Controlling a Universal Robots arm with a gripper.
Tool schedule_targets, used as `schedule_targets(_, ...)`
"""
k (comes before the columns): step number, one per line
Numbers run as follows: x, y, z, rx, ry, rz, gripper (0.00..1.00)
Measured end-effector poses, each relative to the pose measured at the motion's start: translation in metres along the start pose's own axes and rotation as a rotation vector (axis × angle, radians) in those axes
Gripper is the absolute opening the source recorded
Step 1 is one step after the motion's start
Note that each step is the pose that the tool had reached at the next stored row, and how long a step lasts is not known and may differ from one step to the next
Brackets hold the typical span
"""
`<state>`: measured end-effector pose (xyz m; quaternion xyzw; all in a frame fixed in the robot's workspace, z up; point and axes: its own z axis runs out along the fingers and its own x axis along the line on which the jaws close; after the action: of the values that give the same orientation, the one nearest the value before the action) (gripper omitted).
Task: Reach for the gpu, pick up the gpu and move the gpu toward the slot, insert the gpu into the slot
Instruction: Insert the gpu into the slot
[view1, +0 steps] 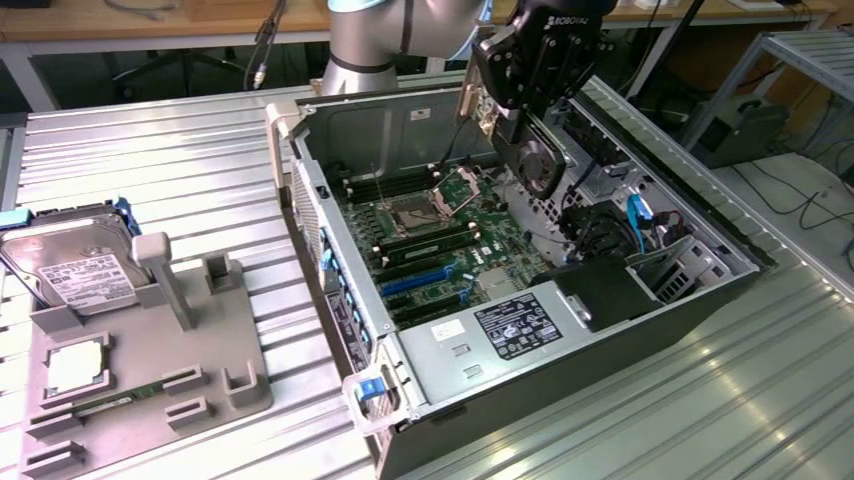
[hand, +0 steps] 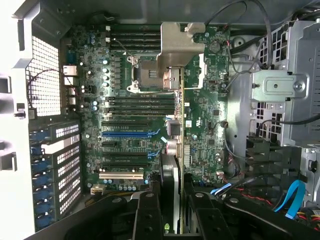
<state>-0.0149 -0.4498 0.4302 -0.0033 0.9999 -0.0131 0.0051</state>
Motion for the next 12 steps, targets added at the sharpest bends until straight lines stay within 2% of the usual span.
schedule_targets(8, 0.0000, 0.0000, 0.0000, -0.0002, -0.0002, -0.006, 0.27)
schedule_targets(12, 0.0000, 0.0000, 0.0000, -0.0005, -0.0013, -0.051, 0.27)
